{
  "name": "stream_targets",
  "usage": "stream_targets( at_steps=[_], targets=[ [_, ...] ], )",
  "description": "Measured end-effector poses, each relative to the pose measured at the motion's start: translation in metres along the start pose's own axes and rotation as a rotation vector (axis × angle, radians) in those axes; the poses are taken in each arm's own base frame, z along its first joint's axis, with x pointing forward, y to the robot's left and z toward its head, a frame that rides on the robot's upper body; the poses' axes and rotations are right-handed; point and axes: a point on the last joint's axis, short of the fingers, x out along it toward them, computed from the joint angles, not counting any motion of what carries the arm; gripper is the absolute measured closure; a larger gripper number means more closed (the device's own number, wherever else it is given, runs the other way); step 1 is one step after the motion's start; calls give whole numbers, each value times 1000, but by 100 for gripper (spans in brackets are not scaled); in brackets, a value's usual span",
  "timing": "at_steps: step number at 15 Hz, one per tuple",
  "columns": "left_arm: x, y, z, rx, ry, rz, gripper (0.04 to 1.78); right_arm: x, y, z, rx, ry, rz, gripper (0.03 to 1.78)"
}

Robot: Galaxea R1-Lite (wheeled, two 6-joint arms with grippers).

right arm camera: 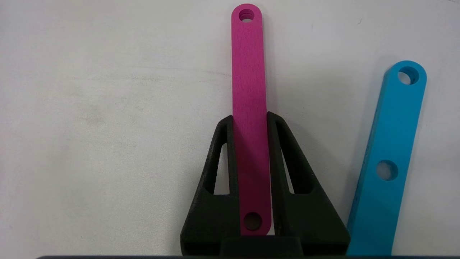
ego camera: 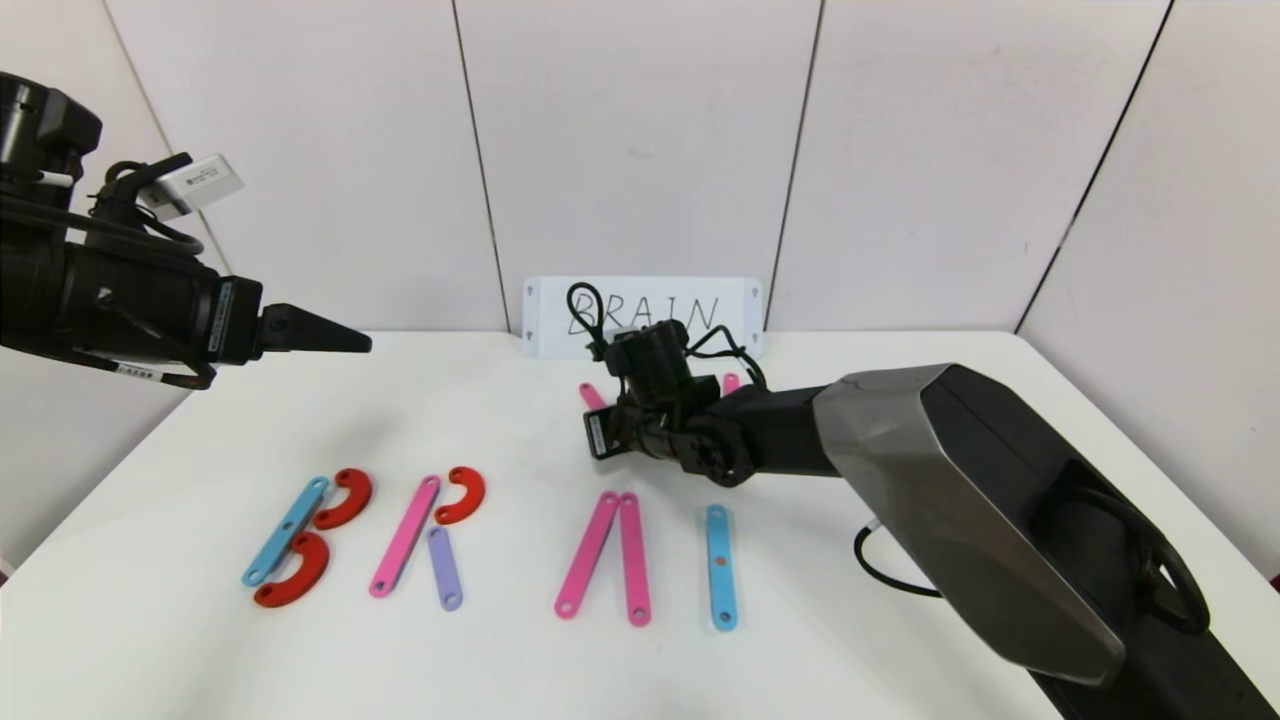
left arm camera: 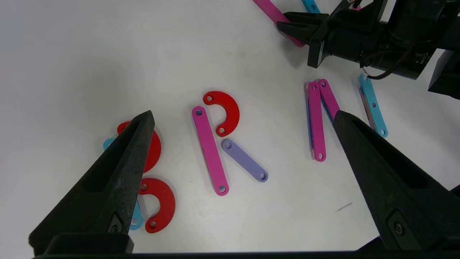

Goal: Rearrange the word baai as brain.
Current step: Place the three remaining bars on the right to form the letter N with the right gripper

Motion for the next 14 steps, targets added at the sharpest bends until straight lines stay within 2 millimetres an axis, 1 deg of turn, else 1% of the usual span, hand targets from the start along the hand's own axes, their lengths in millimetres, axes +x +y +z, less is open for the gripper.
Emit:
stream_targets(
  at_steps=[4,7,11,14],
  targets=[
    [0,0,0,-1,0,1,8,-5,-2,6,5,-11,-1,154],
    [0,0,0,-2,-2,2,8,-19,-5,22,16,-37,-5,154],
    [0,0,0,-2,-3,3,8,-51,-11,45,40,-87,-72,154],
    [0,0,0,-4,-2,3,8,-82,-15,49,86,-82,-130,154]
  ],
)
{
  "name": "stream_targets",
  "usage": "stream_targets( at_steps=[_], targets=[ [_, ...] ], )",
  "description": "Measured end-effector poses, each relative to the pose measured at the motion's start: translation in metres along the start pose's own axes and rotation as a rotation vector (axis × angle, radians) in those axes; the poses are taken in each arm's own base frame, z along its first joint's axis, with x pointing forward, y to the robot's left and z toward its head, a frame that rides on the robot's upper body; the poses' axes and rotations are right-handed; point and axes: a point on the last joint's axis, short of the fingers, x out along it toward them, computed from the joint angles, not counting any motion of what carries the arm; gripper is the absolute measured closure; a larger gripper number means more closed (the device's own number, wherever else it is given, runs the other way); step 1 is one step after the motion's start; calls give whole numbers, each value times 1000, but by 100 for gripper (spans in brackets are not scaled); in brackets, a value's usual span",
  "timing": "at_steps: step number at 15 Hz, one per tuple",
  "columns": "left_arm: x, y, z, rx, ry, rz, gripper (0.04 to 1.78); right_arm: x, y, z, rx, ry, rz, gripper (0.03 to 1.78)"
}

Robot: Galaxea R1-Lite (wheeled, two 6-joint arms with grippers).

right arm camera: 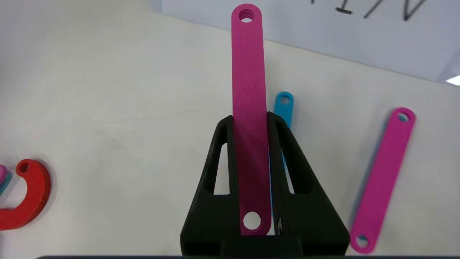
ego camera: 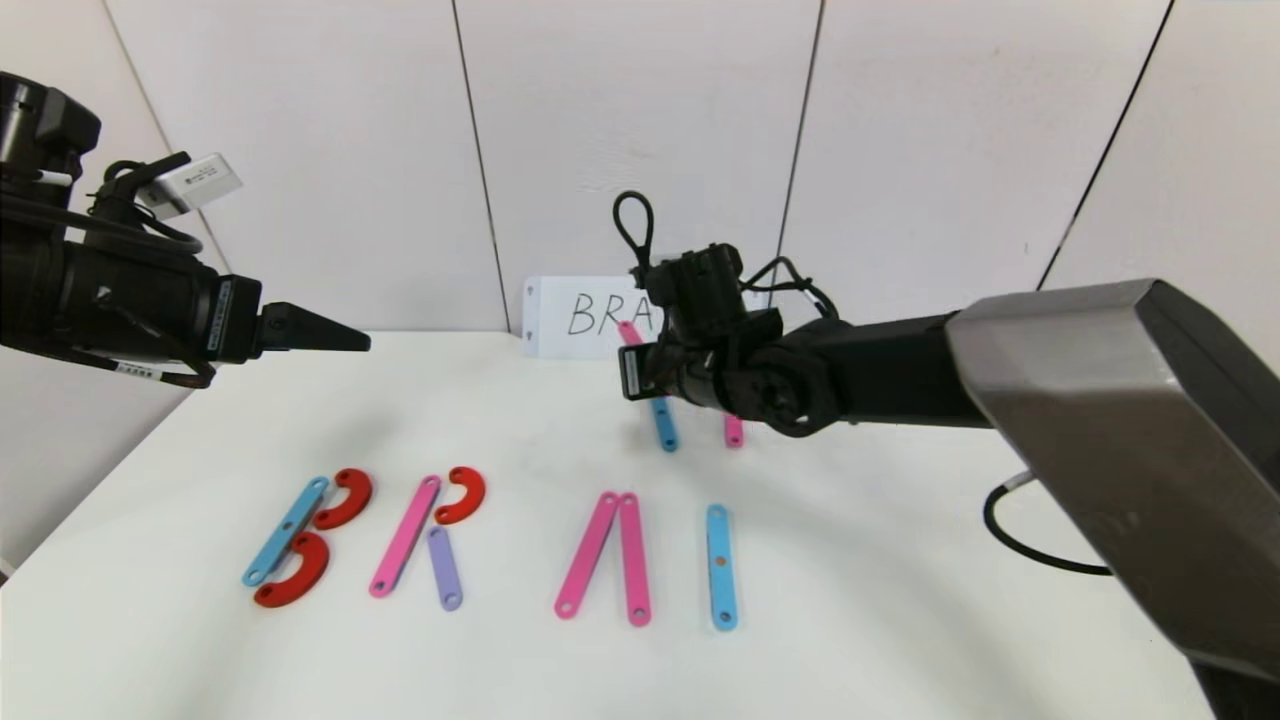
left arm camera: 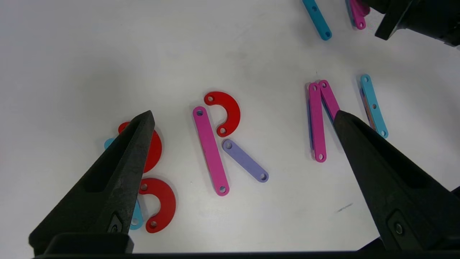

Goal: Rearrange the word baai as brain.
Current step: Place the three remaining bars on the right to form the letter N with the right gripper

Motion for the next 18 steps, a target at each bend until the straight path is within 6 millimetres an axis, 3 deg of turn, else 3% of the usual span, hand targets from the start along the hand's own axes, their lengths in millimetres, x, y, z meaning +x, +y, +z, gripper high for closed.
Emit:
stream_targets(
  at_steps=[4,10,14,18],
  targets=[
    [0,0,0,1,-1,1,8,-44,-16,-10,59,49,-75,154],
    [-1,-1,0,5,-4,0,8,-104,-34,-45,153,136,-150,154],
    [-2,-1,0,6,-2,-1,8,-126,-36,-74,185,205,-160,154],
    [-2,-2,-1,7,-2,-1,8,-132,-36,-93,190,256,-176,154]
  ],
)
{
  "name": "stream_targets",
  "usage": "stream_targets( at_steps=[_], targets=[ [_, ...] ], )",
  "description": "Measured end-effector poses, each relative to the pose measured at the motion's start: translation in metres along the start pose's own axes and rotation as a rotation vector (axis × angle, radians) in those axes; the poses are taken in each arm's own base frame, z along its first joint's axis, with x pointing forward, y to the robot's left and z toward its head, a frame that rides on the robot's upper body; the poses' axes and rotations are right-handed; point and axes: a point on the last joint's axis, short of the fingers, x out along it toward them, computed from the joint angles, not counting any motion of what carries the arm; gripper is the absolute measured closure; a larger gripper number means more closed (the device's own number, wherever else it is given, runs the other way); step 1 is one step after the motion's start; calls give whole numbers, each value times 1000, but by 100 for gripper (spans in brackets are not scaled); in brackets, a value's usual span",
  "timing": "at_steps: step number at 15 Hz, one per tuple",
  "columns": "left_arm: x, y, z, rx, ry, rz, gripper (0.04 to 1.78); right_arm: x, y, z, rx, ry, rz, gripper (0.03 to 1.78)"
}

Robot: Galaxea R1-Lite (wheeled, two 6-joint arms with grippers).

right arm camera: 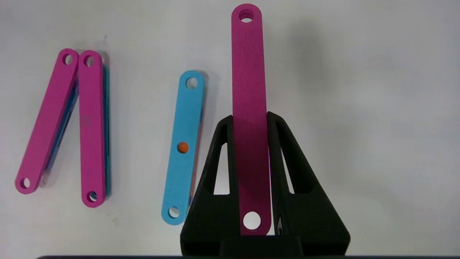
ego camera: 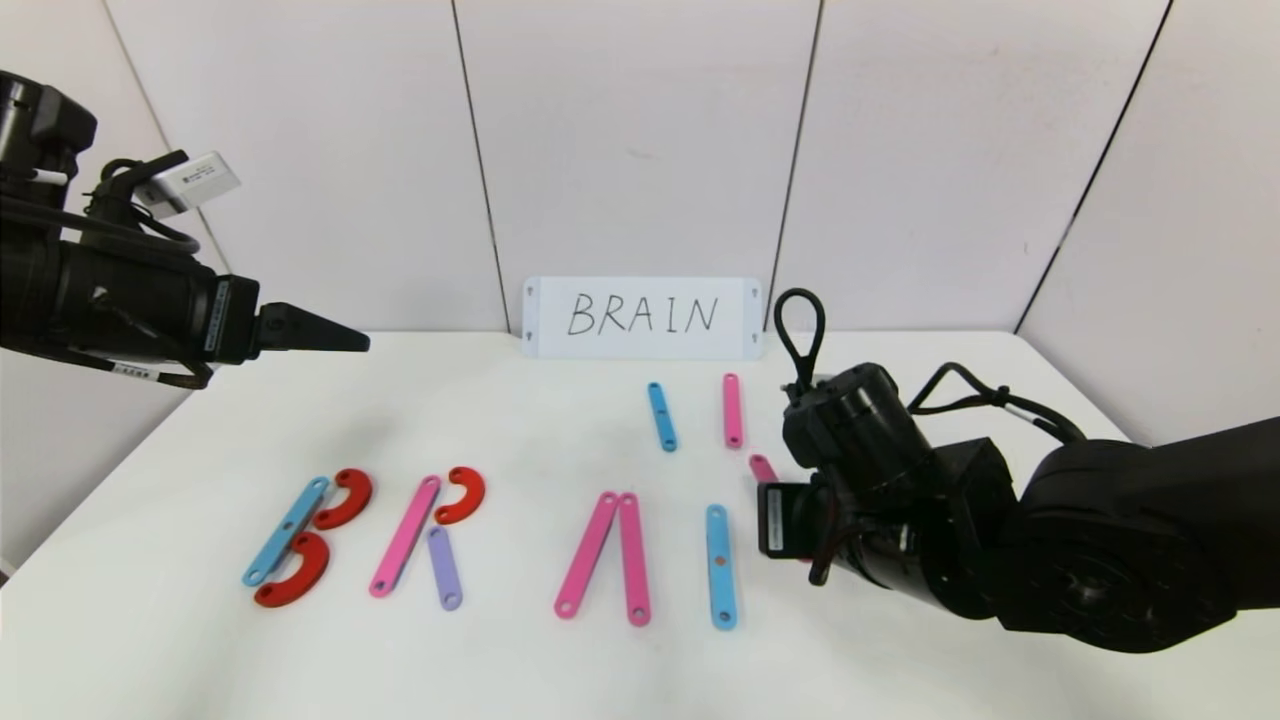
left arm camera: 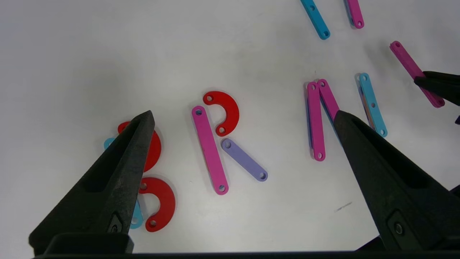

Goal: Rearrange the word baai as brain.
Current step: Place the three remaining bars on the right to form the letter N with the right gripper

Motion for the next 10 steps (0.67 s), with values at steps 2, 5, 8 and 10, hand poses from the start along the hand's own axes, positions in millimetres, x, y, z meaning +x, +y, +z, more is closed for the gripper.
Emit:
stream_targets(
  at_steps=[2,5,8,10],
  targets=[
    [0,0,0,0,-1,0,8,2,-1,-4,4,14,-7,154],
    [0,0,0,1,-1,1,8,7,-1,-10,9,30,-26,154],
    [0,0,0,0,-1,0,8,13,-1,-13,20,42,-45,154],
    [0,0,0,1,-1,0,8,16,-1,-15,28,49,-54,154]
  ],
)
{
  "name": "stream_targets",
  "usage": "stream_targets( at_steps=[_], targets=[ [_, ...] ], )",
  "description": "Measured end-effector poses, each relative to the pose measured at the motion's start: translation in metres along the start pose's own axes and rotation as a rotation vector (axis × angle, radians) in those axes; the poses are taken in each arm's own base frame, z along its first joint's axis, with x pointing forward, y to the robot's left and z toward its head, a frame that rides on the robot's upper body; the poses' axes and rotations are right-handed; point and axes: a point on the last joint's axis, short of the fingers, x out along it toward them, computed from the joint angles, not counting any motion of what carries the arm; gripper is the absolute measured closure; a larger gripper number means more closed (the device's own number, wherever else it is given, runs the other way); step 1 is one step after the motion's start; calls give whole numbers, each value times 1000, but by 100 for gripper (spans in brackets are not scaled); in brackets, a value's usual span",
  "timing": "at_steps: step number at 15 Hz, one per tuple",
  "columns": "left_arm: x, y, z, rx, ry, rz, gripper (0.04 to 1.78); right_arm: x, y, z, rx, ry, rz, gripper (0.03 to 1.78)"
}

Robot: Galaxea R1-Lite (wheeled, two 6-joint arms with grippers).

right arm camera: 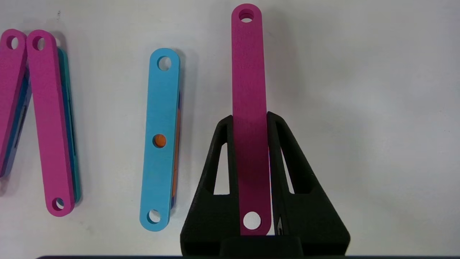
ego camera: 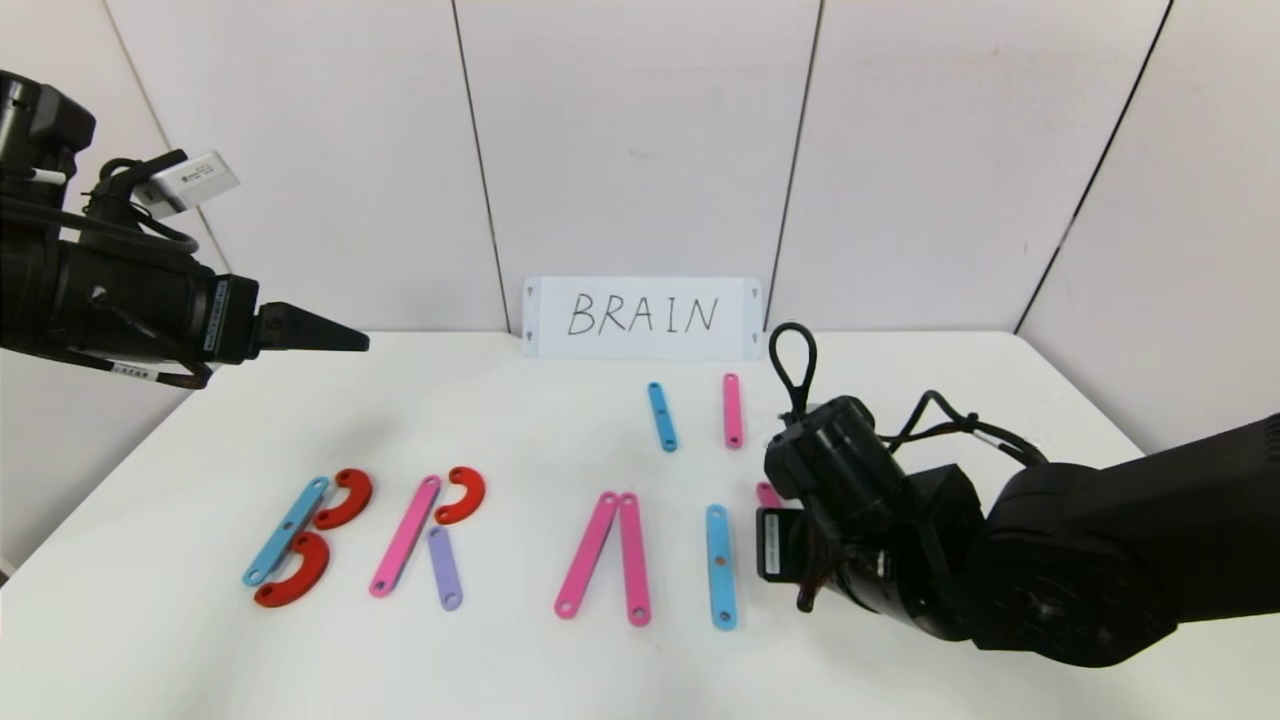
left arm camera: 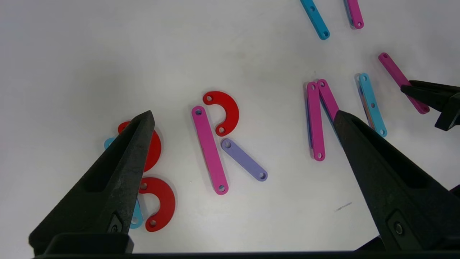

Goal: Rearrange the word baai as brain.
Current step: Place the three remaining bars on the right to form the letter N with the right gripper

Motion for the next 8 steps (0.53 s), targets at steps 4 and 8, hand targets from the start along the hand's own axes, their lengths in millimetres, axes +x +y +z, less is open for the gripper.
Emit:
stream_targets(
  at_steps=[4,8],
  targets=[
    [0,0,0,0,0,0,8,7,-1,-1,1,9,-19,154],
    [-1,0,0,1,-1,0,8,13,-2,-2,1,19,-32,154]
  ],
)
